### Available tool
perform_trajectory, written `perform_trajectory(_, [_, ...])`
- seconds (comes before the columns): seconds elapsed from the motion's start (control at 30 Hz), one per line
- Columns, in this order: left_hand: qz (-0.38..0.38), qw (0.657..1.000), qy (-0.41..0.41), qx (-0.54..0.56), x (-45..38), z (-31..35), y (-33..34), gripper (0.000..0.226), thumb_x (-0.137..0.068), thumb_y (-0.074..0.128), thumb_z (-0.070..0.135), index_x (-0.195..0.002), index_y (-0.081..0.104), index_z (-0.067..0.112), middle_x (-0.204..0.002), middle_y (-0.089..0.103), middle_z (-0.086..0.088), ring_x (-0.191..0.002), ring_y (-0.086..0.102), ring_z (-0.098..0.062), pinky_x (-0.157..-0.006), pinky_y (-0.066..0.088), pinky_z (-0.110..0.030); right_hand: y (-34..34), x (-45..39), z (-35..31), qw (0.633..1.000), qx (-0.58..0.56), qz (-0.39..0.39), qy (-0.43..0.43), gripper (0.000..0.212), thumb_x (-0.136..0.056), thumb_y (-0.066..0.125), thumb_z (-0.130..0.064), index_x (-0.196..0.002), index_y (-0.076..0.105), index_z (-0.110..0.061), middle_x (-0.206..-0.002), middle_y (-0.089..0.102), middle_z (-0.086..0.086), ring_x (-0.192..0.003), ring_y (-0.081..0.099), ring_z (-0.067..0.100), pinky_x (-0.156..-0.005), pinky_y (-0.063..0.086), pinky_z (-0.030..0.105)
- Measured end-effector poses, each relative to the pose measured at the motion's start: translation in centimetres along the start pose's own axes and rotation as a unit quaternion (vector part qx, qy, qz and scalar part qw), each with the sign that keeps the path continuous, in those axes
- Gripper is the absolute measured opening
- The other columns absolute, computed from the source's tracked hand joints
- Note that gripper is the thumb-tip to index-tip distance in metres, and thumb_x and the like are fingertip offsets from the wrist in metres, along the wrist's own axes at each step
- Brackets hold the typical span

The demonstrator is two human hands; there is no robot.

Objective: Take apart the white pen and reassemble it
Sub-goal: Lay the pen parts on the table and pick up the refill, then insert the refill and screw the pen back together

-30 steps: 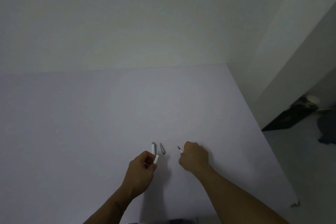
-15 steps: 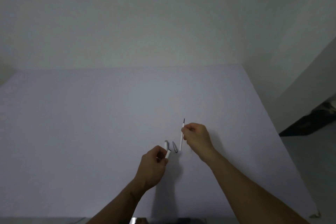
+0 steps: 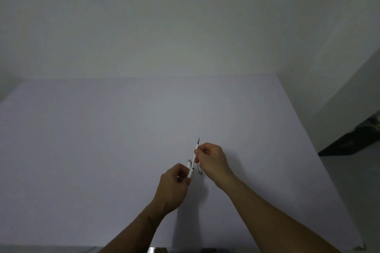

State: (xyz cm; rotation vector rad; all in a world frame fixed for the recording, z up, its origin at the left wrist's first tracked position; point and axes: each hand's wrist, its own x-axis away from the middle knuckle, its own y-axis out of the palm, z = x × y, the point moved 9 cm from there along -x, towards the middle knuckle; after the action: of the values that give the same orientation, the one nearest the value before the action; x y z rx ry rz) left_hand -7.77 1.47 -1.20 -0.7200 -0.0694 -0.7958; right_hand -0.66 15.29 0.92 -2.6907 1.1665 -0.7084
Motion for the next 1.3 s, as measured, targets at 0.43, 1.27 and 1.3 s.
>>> perform_trajectory(0.43, [0.051,0.998,-0.036,0.034,0.2,-2.5,-2.4,0.008,-0.09,0.062,0.012,-0.086,0.061,0.018,-0.09,0.07,-0.002,-0.08,0.067,-0.024,-0.066,0.052,-0.026,0.2,-2.5,4.7,0.947,0.314,-0.053,0.033,0.021,-0.086,0.061,-0.033,-0.092,0.066,-0.014,-0.084,0.064,0.002,-0.075,0.062,0.022,-0.071,0.054,0.031])
perform_trajectory(1.27, [0.024,0.998,0.029,0.048,-1.1,-4.2,-8.5,0.006,-0.089,0.063,0.011,-0.086,0.059,0.015,-0.085,0.066,-0.003,-0.078,0.062,-0.023,-0.066,0.052,-0.025,5.1,1.6,-7.0,0.997,-0.069,-0.012,-0.031,0.008,-0.086,0.067,-0.007,-0.086,0.073,-0.012,-0.082,0.074,0.007,-0.067,0.067,0.014,-0.06,0.053,0.023])
perform_trajectory(1.3, [0.02,0.998,0.034,0.05,-1.2,-4.2,-8.8,0.006,-0.089,0.063,0.011,-0.086,0.059,0.015,-0.085,0.066,-0.003,-0.078,0.062,-0.024,-0.065,0.052,-0.025,5.4,1.8,-7.5,0.997,-0.066,-0.007,-0.037,0.008,-0.086,0.067,-0.007,-0.087,0.073,-0.012,-0.082,0.074,0.007,-0.067,0.067,0.014,-0.06,0.053,0.023])
